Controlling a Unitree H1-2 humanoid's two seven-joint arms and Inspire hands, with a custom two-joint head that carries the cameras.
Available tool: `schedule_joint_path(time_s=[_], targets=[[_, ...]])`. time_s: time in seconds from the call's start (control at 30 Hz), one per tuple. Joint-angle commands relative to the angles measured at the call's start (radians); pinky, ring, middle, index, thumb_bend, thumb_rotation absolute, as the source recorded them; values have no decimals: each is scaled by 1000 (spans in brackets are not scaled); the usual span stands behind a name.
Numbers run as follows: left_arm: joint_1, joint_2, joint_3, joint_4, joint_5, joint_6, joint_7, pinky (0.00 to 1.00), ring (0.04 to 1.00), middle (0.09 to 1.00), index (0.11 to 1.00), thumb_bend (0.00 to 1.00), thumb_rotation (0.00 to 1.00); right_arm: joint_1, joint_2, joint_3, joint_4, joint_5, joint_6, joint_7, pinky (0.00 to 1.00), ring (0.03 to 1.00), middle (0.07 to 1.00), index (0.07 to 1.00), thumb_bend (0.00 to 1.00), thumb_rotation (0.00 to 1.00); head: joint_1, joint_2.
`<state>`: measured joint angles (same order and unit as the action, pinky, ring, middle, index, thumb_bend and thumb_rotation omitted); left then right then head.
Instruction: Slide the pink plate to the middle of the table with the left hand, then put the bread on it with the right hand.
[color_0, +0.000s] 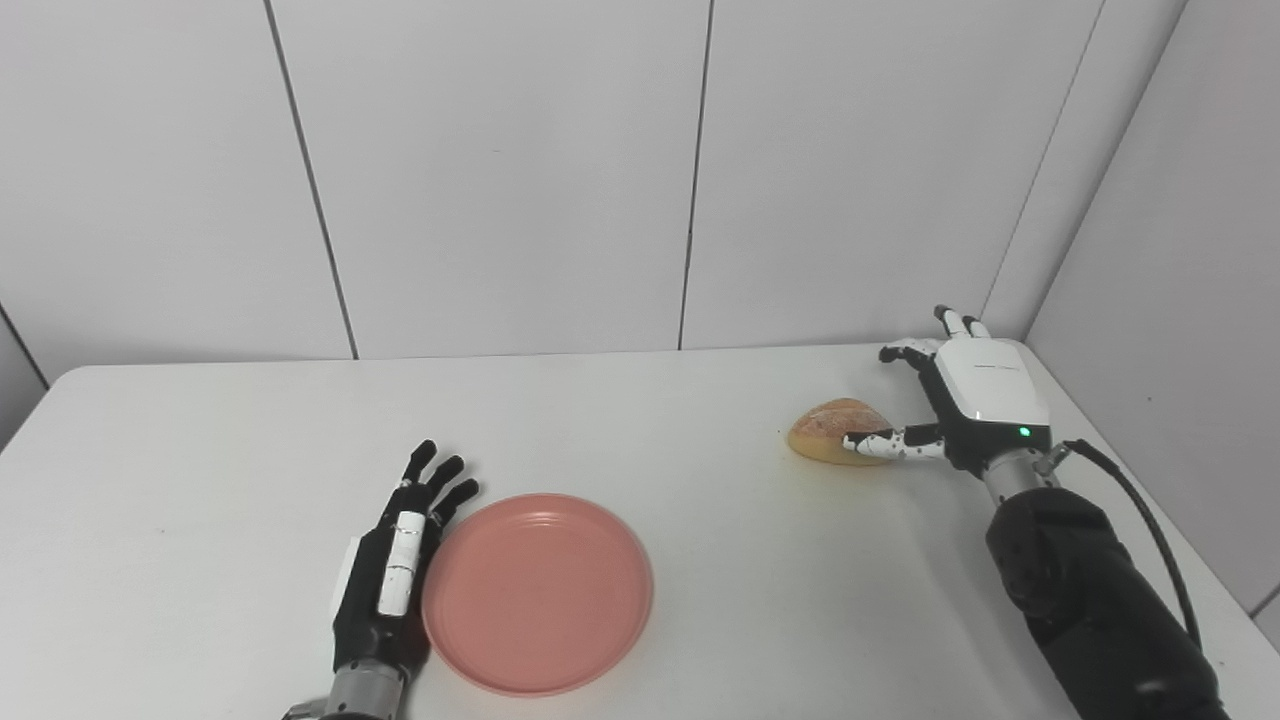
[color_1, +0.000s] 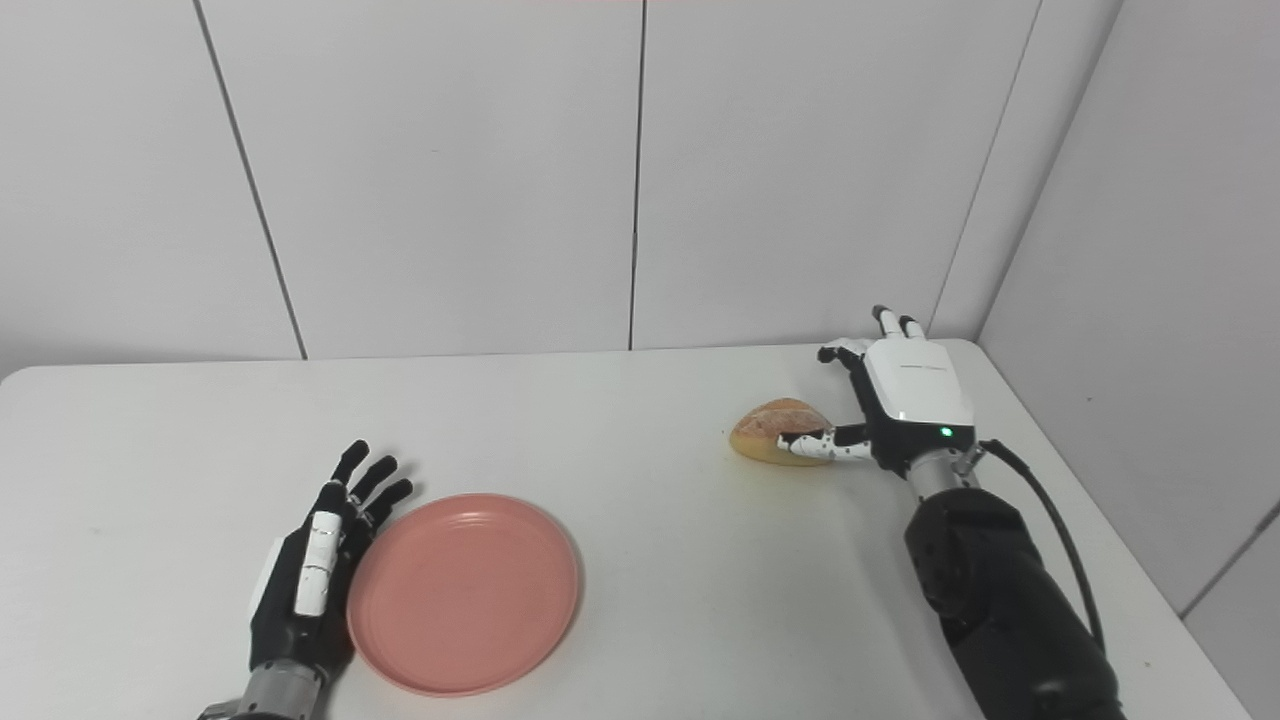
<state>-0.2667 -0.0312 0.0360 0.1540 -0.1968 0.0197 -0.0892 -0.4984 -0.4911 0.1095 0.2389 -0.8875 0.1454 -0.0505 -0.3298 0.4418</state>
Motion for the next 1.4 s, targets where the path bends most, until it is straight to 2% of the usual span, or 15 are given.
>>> schedule_joint_path(time_s=[0.0,0.23,0.8,1.03,1.37], targets=[[8,-14,-5,11,-2,12,1,983,838,887,917,853,798,-60,-31,-6,-10,26,-6,4,1000,1000,786,731,1000,565,1,1],[6,-13,-9,17,5,6,1,966,834,875,914,855,801,-82,-29,0,-7,88,6,53,1000,1000,810,752,1000,556,4,0],[6,-14,-20,9,8,17,1,945,825,879,923,878,799,-92,-39,52,-23,72,28,140,1000,1000,792,772,1000,551,15,9],[12,-16,-24,-4,9,27,2,941,822,882,928,874,801,-107,-43,68,44,67,5,125,1000,999,788,763,1000,529,15,9],[24,-20,-33,-8,17,27,3,929,823,880,931,865,805,-166,-34,126,196,42,-12,64,1000,994,784,767,1000,494,23,10]])
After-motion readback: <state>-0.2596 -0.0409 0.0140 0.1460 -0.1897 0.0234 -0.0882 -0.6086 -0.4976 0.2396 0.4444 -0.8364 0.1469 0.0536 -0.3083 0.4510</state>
